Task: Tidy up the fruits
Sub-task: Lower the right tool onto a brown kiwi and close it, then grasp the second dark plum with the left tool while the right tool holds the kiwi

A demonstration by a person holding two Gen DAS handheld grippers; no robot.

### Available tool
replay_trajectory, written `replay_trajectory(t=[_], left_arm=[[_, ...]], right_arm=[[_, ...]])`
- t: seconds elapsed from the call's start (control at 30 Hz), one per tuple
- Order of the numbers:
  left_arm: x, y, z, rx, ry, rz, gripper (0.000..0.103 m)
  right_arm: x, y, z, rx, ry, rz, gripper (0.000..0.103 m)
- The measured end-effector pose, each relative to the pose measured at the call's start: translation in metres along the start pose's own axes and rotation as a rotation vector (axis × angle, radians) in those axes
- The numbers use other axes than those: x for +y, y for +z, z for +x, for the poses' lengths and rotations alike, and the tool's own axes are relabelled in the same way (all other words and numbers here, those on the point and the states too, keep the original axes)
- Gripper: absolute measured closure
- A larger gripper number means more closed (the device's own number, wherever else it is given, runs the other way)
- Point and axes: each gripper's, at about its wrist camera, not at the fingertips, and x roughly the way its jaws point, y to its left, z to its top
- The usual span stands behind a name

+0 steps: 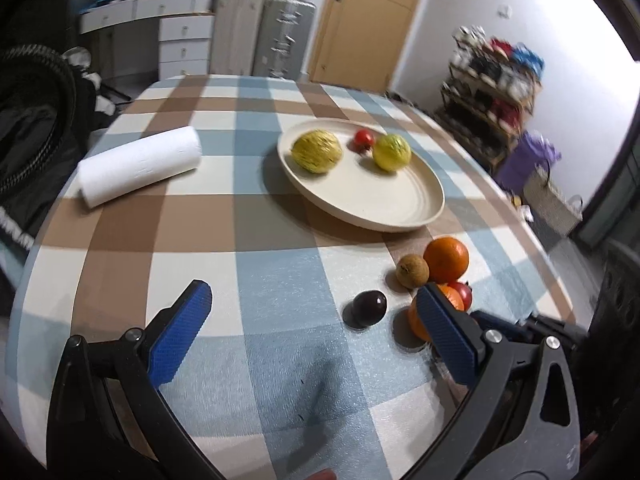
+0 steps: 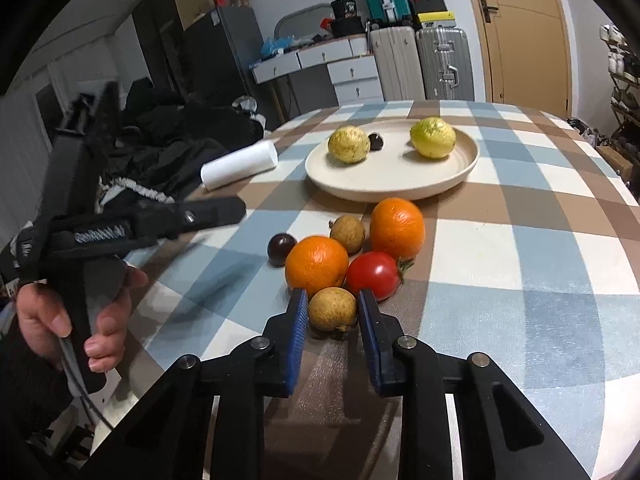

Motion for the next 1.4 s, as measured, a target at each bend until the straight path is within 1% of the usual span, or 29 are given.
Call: replay_trajectory(t=[0.1,0.17,0.33,0.4,0.5,0.53,0.57,0.6,0.63,0.67,0.7,0.77,0.8,0.83,0.87,0.97,1.03,1.13,1.23,1.4], left_arm=[[-0.005,0.004,0.006,0.025,-0.015,0.048,0.001],[-0.008,0.006,0.013,0.056,-0.027,0.076,0.001],[-0.015,0.005,0.024,0.089,-0.049,0.108,0.001],[-0.018,0.005,0.028,0.098,-0.041,0.124,0.001],[-0.019,0.004,0.031,0.103,-0.068,0.133,0.01],[-0.02,0.003,0.033,0.11,-0.08,0.143,0.018],[-0.021,0.003,0.035,0.117,-0.082,0.151,0.029],[-0.022,0.003,0.036,0.124,-0.086,0.158,0.035],[-0.023,0.002,0.038,0.135,-0.097,0.165,0.046],[-0.023,0.002,0.041,0.147,-0.112,0.169,0.054],[-0.024,0.001,0.042,0.154,-0.123,0.172,0.058],[-0.027,0.0,0.044,0.169,-0.146,0.184,0.07],[-0.029,-0.001,0.045,0.174,-0.154,0.198,0.073],[-0.032,-0.002,0.046,0.174,-0.147,0.226,0.079],[-0.035,-0.004,0.046,0.174,-0.142,0.243,0.082],[-0.042,-0.004,0.047,0.172,-0.139,0.277,0.083],[-0.041,-0.002,0.048,0.175,-0.155,0.266,0.083],[-0.037,0.007,0.044,0.156,-0.165,0.245,0.083],[-0.035,0.021,0.037,0.122,-0.162,0.229,0.083],[-0.036,0.056,0.026,0.06,-0.172,0.218,0.083]], right_arm=[[-0.006,0.001,-0.006,-0.026,0.007,0.024,0.077],[-0.008,0.002,-0.008,-0.036,-0.005,0.029,0.077],[-0.013,0.004,-0.012,-0.051,-0.006,0.04,0.077],[-0.013,0.005,-0.015,-0.059,-0.007,0.039,0.077],[-0.016,0.007,-0.018,-0.076,-0.011,0.041,0.077],[-0.017,0.008,-0.019,-0.081,-0.014,0.041,0.077],[-0.018,0.008,-0.02,-0.083,-0.016,0.04,0.077],[-0.019,0.009,-0.02,-0.085,-0.017,0.041,0.077],[-0.02,0.01,-0.02,-0.087,-0.017,0.042,0.077],[-0.021,0.011,-0.02,-0.089,-0.017,0.043,0.077],[-0.023,0.011,-0.02,-0.089,-0.015,0.045,0.077],[-0.025,0.012,-0.02,-0.093,-0.015,0.051,0.077],[-0.026,0.012,-0.02,-0.093,-0.013,0.052,0.077],[-0.026,0.013,-0.02,-0.094,-0.012,0.053,0.077],[-0.026,0.014,-0.02,-0.095,-0.012,0.052,0.077],[-0.028,0.018,-0.02,-0.101,-0.011,0.047,0.077],[-0.029,0.02,-0.021,-0.106,-0.014,0.041,0.077],[-0.029,0.025,-0.022,-0.115,-0.019,0.021,0.077],[-0.035,0.035,-0.023,-0.121,-0.015,0.022,0.077],[-0.052,0.066,-0.024,-0.148,-0.02,0.005,0.077]])
